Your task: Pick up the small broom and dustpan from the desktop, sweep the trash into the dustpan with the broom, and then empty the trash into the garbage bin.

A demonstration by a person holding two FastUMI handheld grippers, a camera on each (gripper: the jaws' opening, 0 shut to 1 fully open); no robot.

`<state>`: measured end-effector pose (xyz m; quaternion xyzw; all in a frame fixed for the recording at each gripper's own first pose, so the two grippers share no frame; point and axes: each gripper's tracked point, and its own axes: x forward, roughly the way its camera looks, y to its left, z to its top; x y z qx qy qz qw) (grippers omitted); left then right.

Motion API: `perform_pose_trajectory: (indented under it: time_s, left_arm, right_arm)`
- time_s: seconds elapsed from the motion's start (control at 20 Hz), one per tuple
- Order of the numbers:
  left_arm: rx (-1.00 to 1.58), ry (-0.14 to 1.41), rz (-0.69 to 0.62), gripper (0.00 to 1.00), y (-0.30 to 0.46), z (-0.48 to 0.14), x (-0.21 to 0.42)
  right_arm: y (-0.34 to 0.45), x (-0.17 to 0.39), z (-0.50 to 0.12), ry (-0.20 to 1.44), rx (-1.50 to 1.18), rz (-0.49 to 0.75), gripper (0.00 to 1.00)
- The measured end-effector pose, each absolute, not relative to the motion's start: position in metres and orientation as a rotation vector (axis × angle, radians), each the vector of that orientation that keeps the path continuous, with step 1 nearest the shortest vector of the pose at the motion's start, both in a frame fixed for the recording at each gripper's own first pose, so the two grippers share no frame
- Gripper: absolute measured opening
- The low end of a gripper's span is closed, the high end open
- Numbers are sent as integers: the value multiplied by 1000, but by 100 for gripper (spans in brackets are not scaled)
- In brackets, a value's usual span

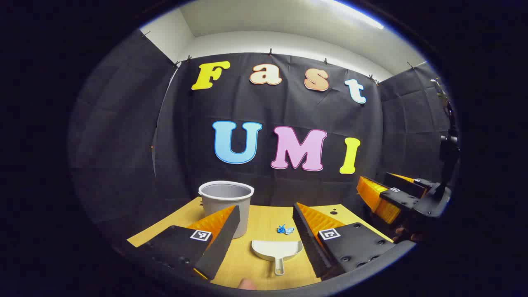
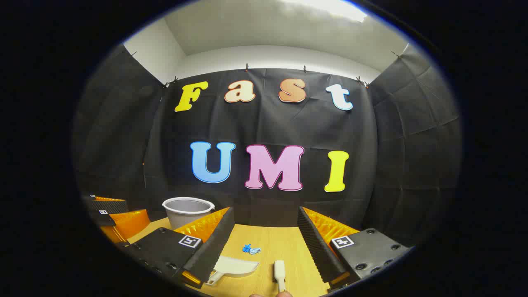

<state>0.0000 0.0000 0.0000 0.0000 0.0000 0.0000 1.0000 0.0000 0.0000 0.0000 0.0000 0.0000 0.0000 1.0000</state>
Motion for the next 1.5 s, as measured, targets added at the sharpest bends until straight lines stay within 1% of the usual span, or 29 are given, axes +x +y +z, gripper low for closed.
perform_pose_trajectory:
  time_s: [0.05,0.1,0.3,0.35,0.4,0.55,0.6,0.65,0.75,0.8,0.95,1.0,1.05,1.1,1.35,1.4,1.45,1.5]
  left_arm:
    - [4,0,3,77,0,1,-1]
    - [4,-1,1,77,-1,2,-3]
    - [10,-10,-12,77,-3,5,-4]
    - [10,-18,-18,77,-5,6,-3]
    - [10,-25,-20,77,-5,9,-4]
    - [16,-37,-12,77,-5,12,-1]
    - [10,-49,-11,77,-5,13,-1]
    - [0,-56,-13,77,-6,15,-2]
    - [-1,-69,-30,77,-12,17,-3]
    - [10,-77,-33,77,-13,18,-2]
    - [47,-92,-44,77,-19,20,-3]
    - [47,-92,-53,77,-22,19,-3]
    - [42,-89,-66,77,-26,18,-2]
    - [36,-84,-72,77,-28,17,-2]
    - [53,-117,-87,77,-31,18,-3]
    - [69,-116,-83,77,-30,15,-1]
    - [87,-98,-69,78,-27,11,1]
    - [94,-77,-57,78,-25,3,3]
  right_arm:
    - [-1,-1,0,6,1,0,94]
    - [-3,-3,-1,7,0,-2,98]
    - [-11,-11,2,-1,-1,-26,98]
    - [-10,-13,2,-4,-2,-27,94]
    - [-10,-14,3,-5,-4,-24,98]
    - [0,-19,8,-14,10,7,98]
    - [-1,-21,9,-16,8,6,98]
    - [1,-23,9,-16,4,11,94]
    - [5,-27,10,-19,-2,20,94]
    - [4,-28,12,-25,-4,18,98]
    - [0,-31,18,-44,-5,6,98]
    - [-2,-32,17,-44,-4,-2,94]
    - [-3,-33,16,-37,2,-5,94]
    - [-3,-33,15,-28,11,-6,98]
    - [-12,-34,16,-19,39,-27,98]
    - [-15,-33,14,-20,25,-35,94]
    - [-17,-32,10,-9,5,-36,98]
    - [-14,-32,5,0,-13,-31,98]
